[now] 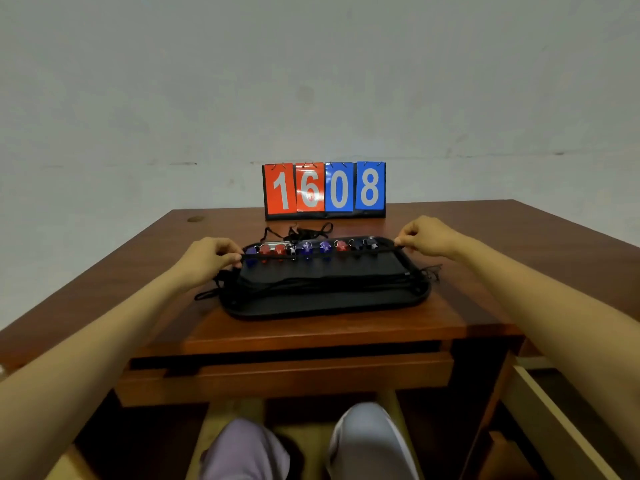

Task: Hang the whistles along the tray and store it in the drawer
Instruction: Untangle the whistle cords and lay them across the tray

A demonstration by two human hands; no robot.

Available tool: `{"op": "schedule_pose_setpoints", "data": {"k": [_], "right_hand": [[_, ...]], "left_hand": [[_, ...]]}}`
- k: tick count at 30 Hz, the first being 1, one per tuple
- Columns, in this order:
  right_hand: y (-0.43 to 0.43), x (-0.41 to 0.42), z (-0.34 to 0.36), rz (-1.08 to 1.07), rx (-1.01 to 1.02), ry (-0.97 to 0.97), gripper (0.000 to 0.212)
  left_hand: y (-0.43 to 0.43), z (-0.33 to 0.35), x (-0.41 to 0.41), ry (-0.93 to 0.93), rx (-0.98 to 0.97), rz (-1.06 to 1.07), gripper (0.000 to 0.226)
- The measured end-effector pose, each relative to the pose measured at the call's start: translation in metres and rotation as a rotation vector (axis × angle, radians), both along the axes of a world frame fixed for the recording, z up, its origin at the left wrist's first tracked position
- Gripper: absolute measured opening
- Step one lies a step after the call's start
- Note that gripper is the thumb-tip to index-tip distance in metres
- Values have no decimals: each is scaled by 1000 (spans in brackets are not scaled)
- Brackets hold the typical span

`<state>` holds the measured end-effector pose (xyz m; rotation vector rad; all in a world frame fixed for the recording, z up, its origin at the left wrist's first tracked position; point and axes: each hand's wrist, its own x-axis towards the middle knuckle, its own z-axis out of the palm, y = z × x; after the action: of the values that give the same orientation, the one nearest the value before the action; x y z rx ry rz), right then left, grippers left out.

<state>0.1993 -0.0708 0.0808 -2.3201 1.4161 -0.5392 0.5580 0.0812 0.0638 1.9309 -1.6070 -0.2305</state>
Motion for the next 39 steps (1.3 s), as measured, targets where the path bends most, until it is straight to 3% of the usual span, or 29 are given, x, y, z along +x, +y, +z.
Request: {"op": "schedule_pose_setpoints", "data": {"k": [5, 14, 19, 25, 31, 39], "right_hand": [[10, -12, -7, 37, 111, -28, 12], [22, -15, -13, 83, -16, 143, 6], [22, -13, -20, 73, -60, 247, 7], [21, -15, -20, 58, -121, 280, 7], [21, -14, -17, 7, -299, 495, 7], [32, 12, -6, 218, -203, 219, 13]], "left_hand": [[17, -7, -1, -15, -23, 4, 16], [19, -22, -3, -82, 19, 11, 18], [14, -28, 6, -294, 34, 50, 16], [11, -28, 4, -404, -117, -5, 21], [9, -36, -1, -492, -20, -59, 23], [0, -26, -25, -514, -105, -118, 28]]}}
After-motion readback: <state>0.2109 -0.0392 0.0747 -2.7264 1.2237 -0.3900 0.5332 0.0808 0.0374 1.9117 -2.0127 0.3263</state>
